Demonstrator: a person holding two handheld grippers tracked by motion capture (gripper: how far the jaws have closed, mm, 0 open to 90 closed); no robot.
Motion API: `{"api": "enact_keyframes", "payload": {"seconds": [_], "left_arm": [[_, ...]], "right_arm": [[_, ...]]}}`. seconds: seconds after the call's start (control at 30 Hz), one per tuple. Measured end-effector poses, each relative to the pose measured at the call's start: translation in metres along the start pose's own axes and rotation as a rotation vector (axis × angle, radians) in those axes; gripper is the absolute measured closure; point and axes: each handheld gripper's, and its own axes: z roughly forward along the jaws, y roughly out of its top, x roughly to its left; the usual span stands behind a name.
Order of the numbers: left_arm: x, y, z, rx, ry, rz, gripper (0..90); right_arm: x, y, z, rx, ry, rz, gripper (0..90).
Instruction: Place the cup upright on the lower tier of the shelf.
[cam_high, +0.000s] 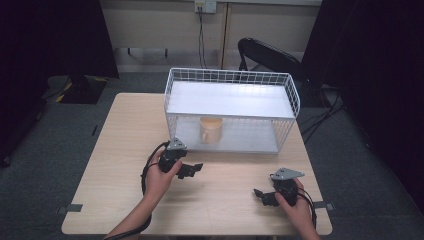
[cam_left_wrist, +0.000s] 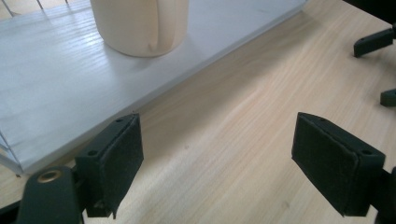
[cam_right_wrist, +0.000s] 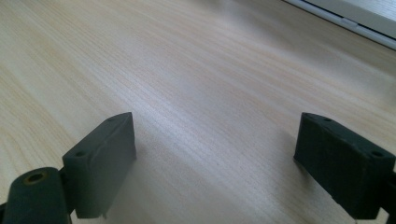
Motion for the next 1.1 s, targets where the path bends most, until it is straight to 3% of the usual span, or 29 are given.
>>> {"api": "enact_keyframes", "payload": {"seconds": [0.1,0.17,0.47,0.7,1.1], "left_arm": [[0.002,-0.003,-0.001,-0.003,-0.021,-0.014,16.4],[0.003,-0.005,-0.003,0.015,-0.014,0.016,16.4],[0.010,-0.016,-0.013,0.029,0.000,0.049,16.4],[0.018,-0.029,-0.017,0.036,0.006,0.036,16.4],[0.025,-0.046,-0.023,0.045,0.023,0.054,16.4]], "right_arm": [[0.000,0.000,0.000,0.000,0.000,0.000,11.6],[0.000,0.000,0.000,0.000,0.000,-0.001,11.6],[0.000,0.000,0.000,0.000,0.000,0.000,11.6],[0.000,0.000,0.000,0.000,0.000,0.000,11.6],[0.000,0.000,0.000,0.000,0.000,0.000,11.6]]}}
